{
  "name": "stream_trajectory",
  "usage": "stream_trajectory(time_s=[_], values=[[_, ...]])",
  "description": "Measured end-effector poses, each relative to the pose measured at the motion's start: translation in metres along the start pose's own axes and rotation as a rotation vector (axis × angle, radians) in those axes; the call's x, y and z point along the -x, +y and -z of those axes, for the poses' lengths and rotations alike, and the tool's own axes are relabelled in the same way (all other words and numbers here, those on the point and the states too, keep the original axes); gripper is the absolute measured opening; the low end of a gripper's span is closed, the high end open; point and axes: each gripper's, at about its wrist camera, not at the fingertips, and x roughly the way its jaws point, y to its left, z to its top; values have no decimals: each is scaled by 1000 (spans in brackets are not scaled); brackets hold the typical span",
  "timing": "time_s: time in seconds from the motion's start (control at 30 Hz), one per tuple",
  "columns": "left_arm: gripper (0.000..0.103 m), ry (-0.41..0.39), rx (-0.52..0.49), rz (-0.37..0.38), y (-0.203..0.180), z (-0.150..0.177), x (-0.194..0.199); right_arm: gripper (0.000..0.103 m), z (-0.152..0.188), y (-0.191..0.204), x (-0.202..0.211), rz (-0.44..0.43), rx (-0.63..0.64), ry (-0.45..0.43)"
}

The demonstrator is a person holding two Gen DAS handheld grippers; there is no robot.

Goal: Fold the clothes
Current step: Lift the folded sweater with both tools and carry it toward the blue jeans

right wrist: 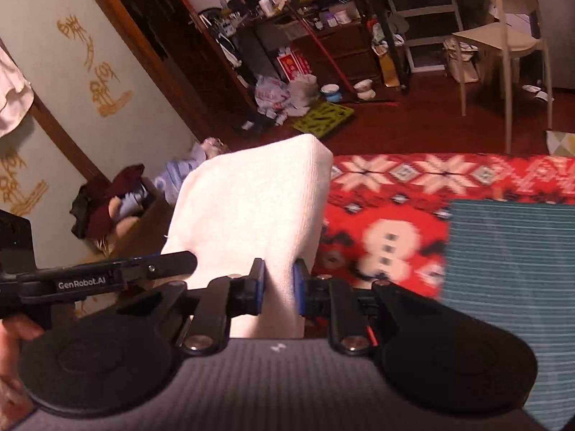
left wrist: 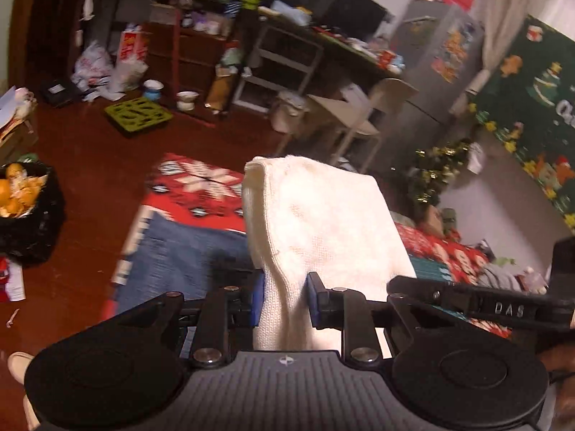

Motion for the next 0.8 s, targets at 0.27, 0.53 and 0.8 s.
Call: stream_trajectory(time_s=[0.27,0.53,0.8], values=[[24,46,15,-42,60,-13,-25,17,13,9,-77,13,-151,46],[24,90,95,-45,91,4,-43,17,37,-1,-107,49,-205,85],[29,64,97,-99,79,11,-34,24,47,-18,-97,-33,-245,71]])
